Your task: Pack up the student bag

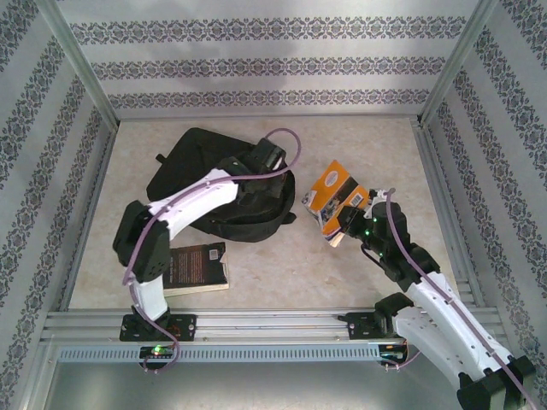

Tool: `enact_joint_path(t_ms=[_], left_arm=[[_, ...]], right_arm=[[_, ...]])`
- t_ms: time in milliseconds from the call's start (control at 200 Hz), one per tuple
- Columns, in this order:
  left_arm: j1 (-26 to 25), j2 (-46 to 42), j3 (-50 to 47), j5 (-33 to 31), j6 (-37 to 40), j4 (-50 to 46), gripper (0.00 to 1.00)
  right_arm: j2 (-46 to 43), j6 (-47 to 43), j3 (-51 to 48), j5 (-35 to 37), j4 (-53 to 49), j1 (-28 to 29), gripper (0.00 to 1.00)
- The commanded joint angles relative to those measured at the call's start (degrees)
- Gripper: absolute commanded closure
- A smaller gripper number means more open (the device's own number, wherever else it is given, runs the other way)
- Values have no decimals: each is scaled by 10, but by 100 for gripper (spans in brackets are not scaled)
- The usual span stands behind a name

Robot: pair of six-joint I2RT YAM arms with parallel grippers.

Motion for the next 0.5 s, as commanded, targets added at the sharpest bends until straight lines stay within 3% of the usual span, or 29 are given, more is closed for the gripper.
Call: enact_joint_path(t_ms=[0, 280, 495], left_arm=[[13, -44, -18, 37, 5, 38, 100], [46, -100, 24, 79, 19, -11, 100], [54, -104, 45, 129, 16, -24, 100]], right_arm=[[1, 0, 38, -65, 86, -3, 100], [2, 20, 75, -128, 104, -3, 100], [94, 161, 73, -195, 189, -2, 100]])
